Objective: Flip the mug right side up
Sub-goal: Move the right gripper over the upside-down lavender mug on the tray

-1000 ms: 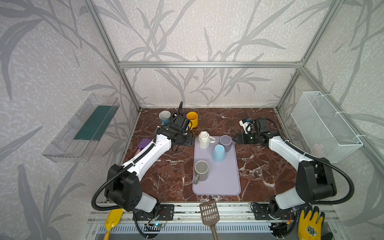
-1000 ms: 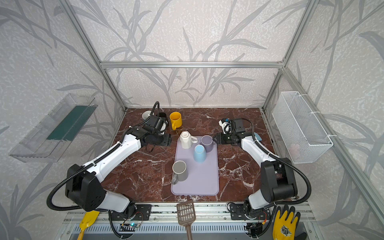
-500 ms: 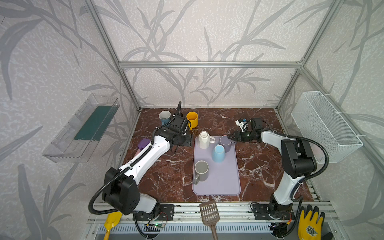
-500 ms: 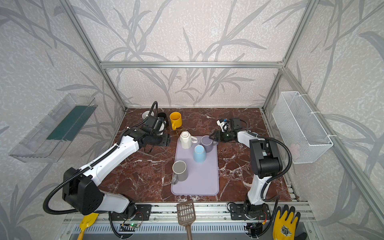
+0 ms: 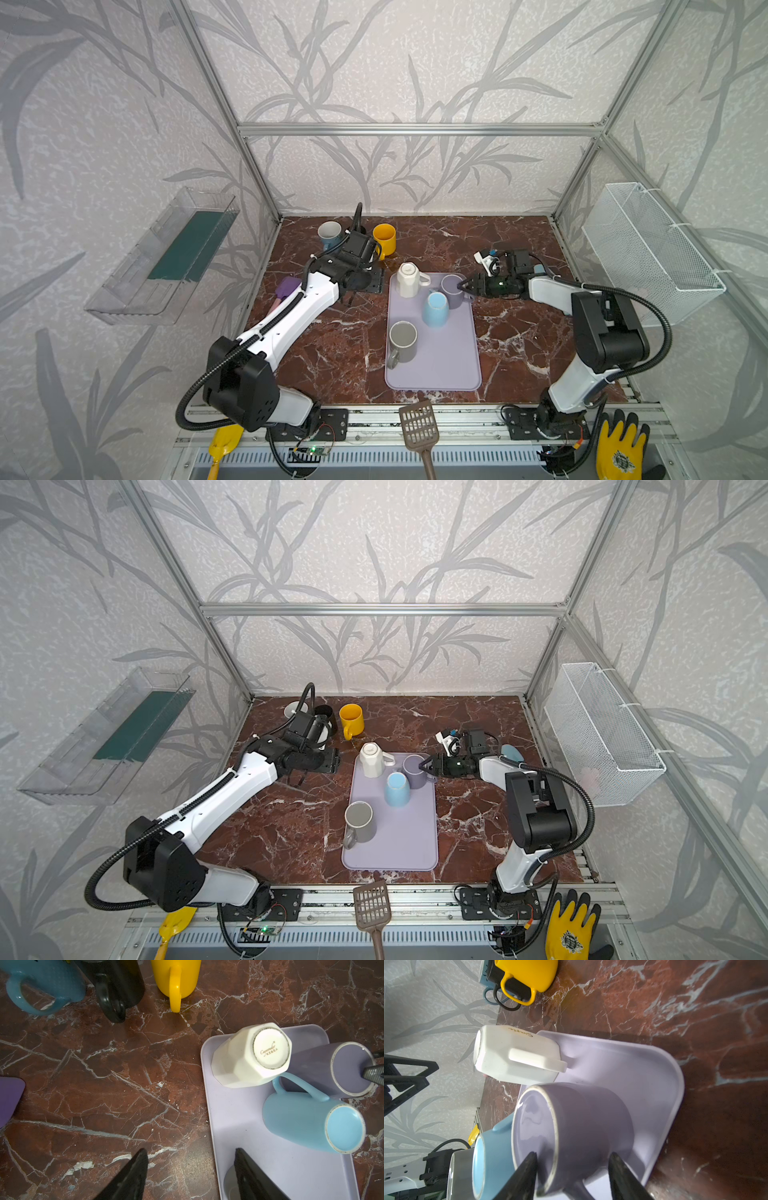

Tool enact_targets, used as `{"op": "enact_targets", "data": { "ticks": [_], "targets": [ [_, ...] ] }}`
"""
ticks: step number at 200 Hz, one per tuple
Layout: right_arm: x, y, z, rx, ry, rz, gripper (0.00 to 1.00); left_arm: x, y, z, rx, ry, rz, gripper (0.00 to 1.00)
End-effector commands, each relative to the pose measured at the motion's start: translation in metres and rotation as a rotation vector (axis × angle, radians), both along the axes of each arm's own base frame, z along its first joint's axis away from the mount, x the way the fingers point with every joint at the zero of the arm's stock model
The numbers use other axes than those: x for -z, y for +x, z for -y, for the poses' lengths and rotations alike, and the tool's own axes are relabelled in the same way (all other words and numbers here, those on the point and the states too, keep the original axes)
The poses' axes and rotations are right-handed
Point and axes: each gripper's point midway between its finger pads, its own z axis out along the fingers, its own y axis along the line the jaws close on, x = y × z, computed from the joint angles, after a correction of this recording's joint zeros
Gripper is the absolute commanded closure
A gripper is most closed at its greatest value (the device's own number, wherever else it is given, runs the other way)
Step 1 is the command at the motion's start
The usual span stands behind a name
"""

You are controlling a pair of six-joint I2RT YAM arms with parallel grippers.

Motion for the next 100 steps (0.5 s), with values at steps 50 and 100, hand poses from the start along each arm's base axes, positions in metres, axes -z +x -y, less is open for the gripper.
{"op": "enact_targets", "data": {
  "ticks": [50, 100],
  "targets": [
    [-0.007, -0.034, -0.007, -0.04, -0.153, 0.042, 0.45, -0.007, -0.003, -0.002, -0.009, -0.015, 0.023, 0.32],
    [0.005, -0.049, -0.012, -0.09, -0.352, 0.056, 0.45, -0.008, -0.006, -0.004, -0.009, -0.017, 0.027, 0.32]
  ]
}}
